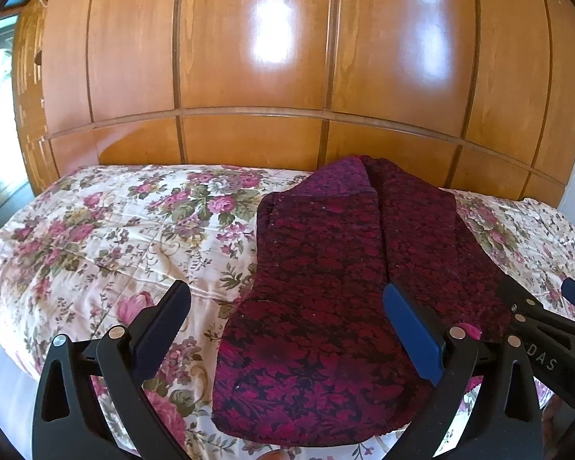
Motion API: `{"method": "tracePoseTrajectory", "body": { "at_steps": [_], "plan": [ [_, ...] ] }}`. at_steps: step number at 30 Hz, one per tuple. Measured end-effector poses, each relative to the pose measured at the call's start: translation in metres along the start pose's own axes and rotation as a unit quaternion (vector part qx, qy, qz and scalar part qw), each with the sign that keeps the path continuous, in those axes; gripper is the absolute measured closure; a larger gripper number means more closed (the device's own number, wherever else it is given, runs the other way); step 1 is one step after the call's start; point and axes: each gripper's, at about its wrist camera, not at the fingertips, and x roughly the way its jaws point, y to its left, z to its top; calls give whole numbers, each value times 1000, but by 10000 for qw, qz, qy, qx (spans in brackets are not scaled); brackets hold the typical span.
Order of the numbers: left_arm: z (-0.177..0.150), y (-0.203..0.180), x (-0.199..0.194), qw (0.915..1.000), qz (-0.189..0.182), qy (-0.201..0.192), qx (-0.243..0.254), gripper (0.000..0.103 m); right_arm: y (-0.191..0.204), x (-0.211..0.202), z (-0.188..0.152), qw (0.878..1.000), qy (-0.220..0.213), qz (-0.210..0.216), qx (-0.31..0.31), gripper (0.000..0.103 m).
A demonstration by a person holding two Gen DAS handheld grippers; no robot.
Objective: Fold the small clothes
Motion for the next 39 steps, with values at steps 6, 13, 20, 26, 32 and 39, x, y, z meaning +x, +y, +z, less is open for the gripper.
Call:
{"method": "tracePoseTrajectory", "body": {
  "at_steps": [6, 13, 20, 26, 32, 39],
  "plan": [
    [-1, -2, 0, 10000, -8, 10, 19, 3, -1, 2, -1, 10000, 27, -16, 19, 2],
    [-2, -1, 0, 10000, -13, 39, 17, 3, 0, 4, -2, 10000, 71, -8, -2, 2],
    [-5, 0, -1, 10000, -9, 48, 23, 3, 1, 5, -4, 9999, 103, 15, -34, 2],
    [-5, -1, 1, 9999, -15, 99, 65, 3, -1, 6, -5, 9999, 112, 13, 36, 2],
    [-6, -2, 1, 9999, -10, 99, 66, 3, -4, 5, -3, 9999, 88, 15, 57, 2],
    [-7, 1, 3, 9999, -4, 132, 71, 3, -6, 5, -3, 9999, 114, 5, 69, 2]
  ]
}}
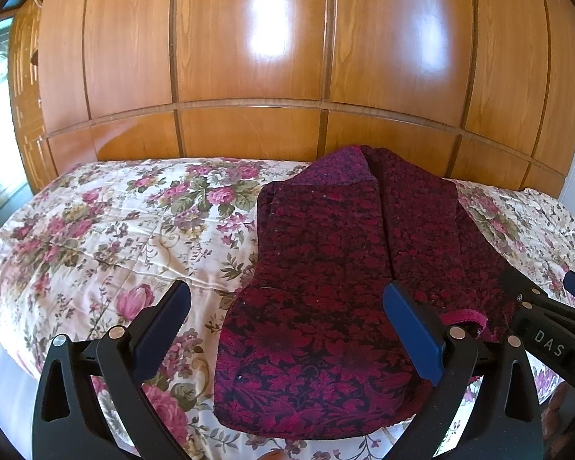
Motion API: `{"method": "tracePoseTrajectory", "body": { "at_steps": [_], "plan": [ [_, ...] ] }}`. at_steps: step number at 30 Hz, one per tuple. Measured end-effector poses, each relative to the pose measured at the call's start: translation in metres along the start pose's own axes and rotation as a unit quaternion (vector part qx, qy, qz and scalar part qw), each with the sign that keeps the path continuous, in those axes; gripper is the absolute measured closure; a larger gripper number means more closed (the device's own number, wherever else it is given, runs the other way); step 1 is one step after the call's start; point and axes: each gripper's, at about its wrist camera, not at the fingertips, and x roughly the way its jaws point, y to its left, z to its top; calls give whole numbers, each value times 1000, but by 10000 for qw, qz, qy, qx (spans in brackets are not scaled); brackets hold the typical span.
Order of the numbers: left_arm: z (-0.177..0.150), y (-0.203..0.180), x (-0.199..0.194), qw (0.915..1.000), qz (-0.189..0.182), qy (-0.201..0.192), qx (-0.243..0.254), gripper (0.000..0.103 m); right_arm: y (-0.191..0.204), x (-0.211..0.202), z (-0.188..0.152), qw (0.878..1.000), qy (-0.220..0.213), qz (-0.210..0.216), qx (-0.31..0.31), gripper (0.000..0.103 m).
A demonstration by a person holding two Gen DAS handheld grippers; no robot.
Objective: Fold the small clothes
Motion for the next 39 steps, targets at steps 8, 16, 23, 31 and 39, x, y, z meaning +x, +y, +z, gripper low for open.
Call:
{"method": "tracePoseTrajectory", "body": {
  "at_steps": [8, 16, 23, 31, 39],
  "plan": [
    [0, 2, -1, 10000, 8, -2, 41, 3, -1, 0, -1, 10000, -5, 34, 0, 2],
    [1, 1, -1, 10000, 1, 13, 73, 3, -2, 1, 0, 10000, 12, 11, 33, 2],
    [0, -2, 0, 9999, 5, 35, 123, 3, -6, 3, -1, 10000, 46, -6, 80, 2],
    [-5, -7, 8, 9993, -80, 180, 320, 3, -20, 9, -2, 9995, 161, 125, 240, 2],
    [-33, -27, 13, 9884, -484, 336, 1403, 4, -58, 39, -9, 9674, 950, 1934, 1334, 2]
  ]
}}
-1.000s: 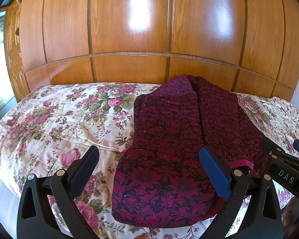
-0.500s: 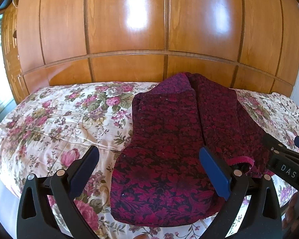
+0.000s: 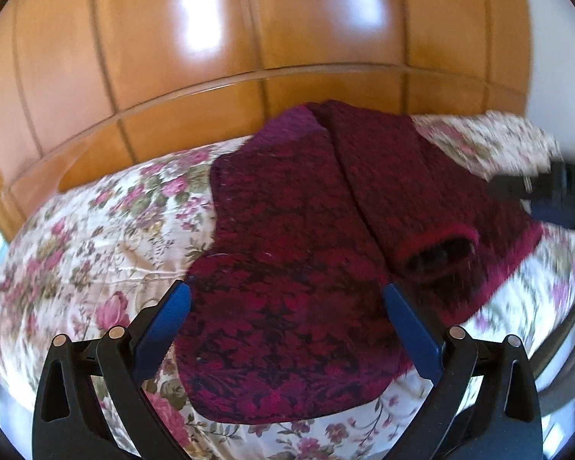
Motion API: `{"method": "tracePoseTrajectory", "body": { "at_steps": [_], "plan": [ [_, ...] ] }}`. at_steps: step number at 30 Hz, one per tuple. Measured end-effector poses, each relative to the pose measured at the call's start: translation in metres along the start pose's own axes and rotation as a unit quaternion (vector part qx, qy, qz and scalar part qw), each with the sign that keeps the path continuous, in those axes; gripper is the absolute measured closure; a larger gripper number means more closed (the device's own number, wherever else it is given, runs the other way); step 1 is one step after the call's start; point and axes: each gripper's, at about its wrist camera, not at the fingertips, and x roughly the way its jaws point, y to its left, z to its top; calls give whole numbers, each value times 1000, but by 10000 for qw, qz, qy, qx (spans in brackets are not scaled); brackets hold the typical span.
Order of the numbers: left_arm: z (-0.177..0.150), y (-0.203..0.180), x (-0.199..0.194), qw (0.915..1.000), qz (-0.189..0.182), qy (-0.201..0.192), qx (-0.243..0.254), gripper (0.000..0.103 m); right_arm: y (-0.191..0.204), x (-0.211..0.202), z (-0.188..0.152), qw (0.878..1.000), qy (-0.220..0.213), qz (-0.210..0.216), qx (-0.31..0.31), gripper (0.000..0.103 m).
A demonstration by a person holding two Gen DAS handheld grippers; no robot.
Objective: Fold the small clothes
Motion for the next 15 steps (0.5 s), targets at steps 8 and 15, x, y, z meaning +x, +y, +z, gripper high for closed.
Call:
{"method": "tracePoseTrajectory", "body": {
  "at_steps": [8, 15],
  "plan": [
    [-6, -12, 10, 9969, -552, 87, 553, 51, 13, 39, 6, 9938, 660, 898, 33, 22],
    [12, 33, -11, 9856, -1666, 99, -273, 98, 40, 56, 10, 9914, 710, 742, -816, 85]
  ]
}}
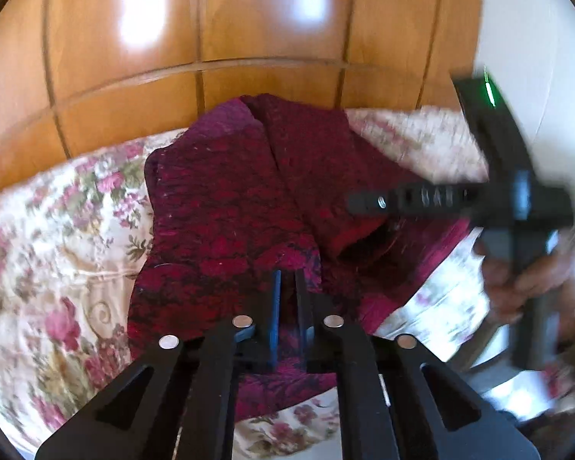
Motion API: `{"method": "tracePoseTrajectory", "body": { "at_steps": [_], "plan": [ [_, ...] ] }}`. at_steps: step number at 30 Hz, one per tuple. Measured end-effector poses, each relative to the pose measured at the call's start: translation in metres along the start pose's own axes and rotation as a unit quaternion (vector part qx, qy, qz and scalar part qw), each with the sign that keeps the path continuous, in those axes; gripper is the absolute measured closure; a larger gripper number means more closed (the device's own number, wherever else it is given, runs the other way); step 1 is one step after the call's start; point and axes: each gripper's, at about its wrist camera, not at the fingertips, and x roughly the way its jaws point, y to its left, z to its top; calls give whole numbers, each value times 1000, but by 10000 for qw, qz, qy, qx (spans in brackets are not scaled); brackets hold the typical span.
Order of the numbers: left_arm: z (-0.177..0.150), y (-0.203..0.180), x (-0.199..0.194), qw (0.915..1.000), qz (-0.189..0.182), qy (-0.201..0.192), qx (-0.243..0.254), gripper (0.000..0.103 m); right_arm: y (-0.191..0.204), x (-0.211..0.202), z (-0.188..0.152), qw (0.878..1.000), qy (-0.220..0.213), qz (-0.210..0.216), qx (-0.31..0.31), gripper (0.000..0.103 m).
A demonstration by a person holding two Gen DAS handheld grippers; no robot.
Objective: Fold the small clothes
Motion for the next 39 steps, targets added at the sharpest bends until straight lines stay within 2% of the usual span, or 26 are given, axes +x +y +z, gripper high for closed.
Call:
{"method": "tracePoseTrajectory", "body": {
  "at_steps": [3, 5, 7, 9, 13, 18, 21, 23, 24, 25, 26, 27, 28, 29, 30, 31, 32, 33, 34, 35, 36, 37, 39],
  "plan": [
    [18, 36, -21, 9977, -148, -248, -607, 98, -2, -29, 15, 9985, -433, -232, -249, 87],
    [32, 70, -30, 9936, -68, -423, -1050, 99, -12, -51, 32, 9935, -804, -680, -431, 88],
    [47, 111, -35, 9857, 157, -633, -1551, 100, -28, -66, 49, 9869, -1081, -1107, -459, 88],
    [62, 154, -33, 9755, 478, -815, -1987, 100, -52, -78, 69, 9809, -1242, -1462, -331, 88],
    [91, 227, -17, 9548, 1107, -909, -2603, 100, -114, -90, 111, 9667, -1392, -2145, 55, 88],
    [122, 307, 13, 9257, 2027, -733, -3108, 100, -199, -83, 165, 9499, -1277, -2673, 997, 88],
    [137, 347, 28, 9032, 2653, -560, -3328, 100, -233, -73, 187, 9392, -1104, -2947, 1370, 88],
    [142, 366, 34, 8912, 2786, -464, -3550, 100, -253, -63, 195, 9352, -987, -3021, 1563, 84],
    [143, 370, 35, 8863, 2854, -456, -3618, 95, -258, -61, 197, 9338, -978, -3057, 1578, 75],
    [143, 373, 33, 8837, 2851, -503, -3679, 73, -259, -61, 197, 9300, -1044, -3162, 1555, 67],
    [142, 371, 29, 8825, 2821, -574, -3718, 56, -259, -63, 196, 9285, -1094, -3186, 1560, 43],
    [141, 370, 24, 8813, 2817, -659, -3736, 26, -257, -67, 193, 9286, -1157, -3152, 1579, 30],
    [135, 360, 15, 8821, 2775, -934, -3690, 21, -254, -70, 188, 9309, -1201, -3079, 1556, 30],
    [129, 349, 10, 8883, 2633, -1069, -3607, 21, -251, -70, 182, 9354, -1184, -2976, 1497, 29],
    [128, 338, 10, 8960, 2464, -1020, -3552, 21, -245, -70, 172, 9431, -1110, -2801, 1409, 28],
    [119, 325, 14, 9120, 2064, -828, -3446, 21, -241, -68, 160, 9521, -965, -2576, 1339, 25],
    [108, 311, 20, 9233, 1680, -670, -3388, 21, -238, -64, 150, 9594, -806, -2359, 1320, 25],
    [96, 298, 27, 9316, 1291, -517, -3360, 21, -233, -60, 136, 9670, -616, -2088, 1321, 24],
    [77, 280, 39, 9402, 701, -213, -3328, 21, -229, -53, 115, 9756, -296, -1706, 1350, 24],
    [60, 263, 50, 9428, 237, 82, -3323, 21, -224, -46, 99, 9803, -28, -1414, 1380, 24],
    [48, 250, 57, 9421, -45, 261, -3343, 22, -221, -41, 84, 9827, 161, -1189, 1413, 25],
    [25, 229, 69, 9361, -532, 523, -3437, 22, -217, -36, 67, 9839, 348, -962, 1468, 25],
    [3, 204, 80, 9243, -1072, 761, -3584, 22, -209, -29, 44, 9841, 610, -711, 1509, 28]
  ]
}}
